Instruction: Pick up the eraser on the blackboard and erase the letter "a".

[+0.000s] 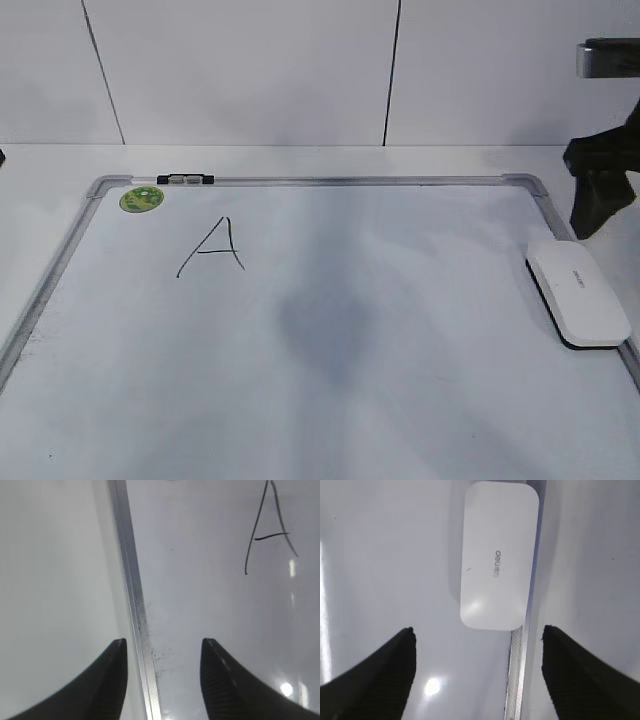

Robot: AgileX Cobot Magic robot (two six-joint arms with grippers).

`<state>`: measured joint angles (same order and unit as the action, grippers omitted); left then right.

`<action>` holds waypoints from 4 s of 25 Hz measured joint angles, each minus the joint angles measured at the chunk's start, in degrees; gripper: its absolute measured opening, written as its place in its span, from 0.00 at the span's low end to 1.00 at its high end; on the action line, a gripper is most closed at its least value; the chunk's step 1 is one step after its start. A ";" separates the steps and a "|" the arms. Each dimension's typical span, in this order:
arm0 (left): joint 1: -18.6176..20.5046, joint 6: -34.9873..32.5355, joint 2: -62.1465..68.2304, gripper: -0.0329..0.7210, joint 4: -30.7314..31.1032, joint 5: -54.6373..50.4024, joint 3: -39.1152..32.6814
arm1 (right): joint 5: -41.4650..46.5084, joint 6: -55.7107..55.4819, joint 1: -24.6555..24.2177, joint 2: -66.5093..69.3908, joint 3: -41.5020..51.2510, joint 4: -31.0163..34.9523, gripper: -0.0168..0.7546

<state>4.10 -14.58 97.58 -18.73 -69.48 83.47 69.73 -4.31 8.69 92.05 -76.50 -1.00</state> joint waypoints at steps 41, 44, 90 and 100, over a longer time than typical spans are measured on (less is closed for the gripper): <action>0.00 3.18 -72.14 0.52 0.66 0.33 -52.21 | 2.22 -0.30 0.00 -70.77 45.09 -4.93 0.79; -0.63 3.18 -72.14 0.52 2.28 2.44 -52.34 | 0.26 -0.30 0.00 -71.76 45.70 -4.93 0.79; -2.55 3.24 -97.02 0.43 4.14 5.56 -54.28 | -4.22 -0.44 -5.18 -92.98 47.88 -5.04 0.79; -2.55 3.24 -97.02 0.40 3.99 5.56 -54.28 | -4.22 -0.44 -5.18 -92.98 47.88 -5.04 0.79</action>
<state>1.56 -11.34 0.56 -14.74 -63.92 29.19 65.51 -4.74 3.51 -0.93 -28.61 -6.04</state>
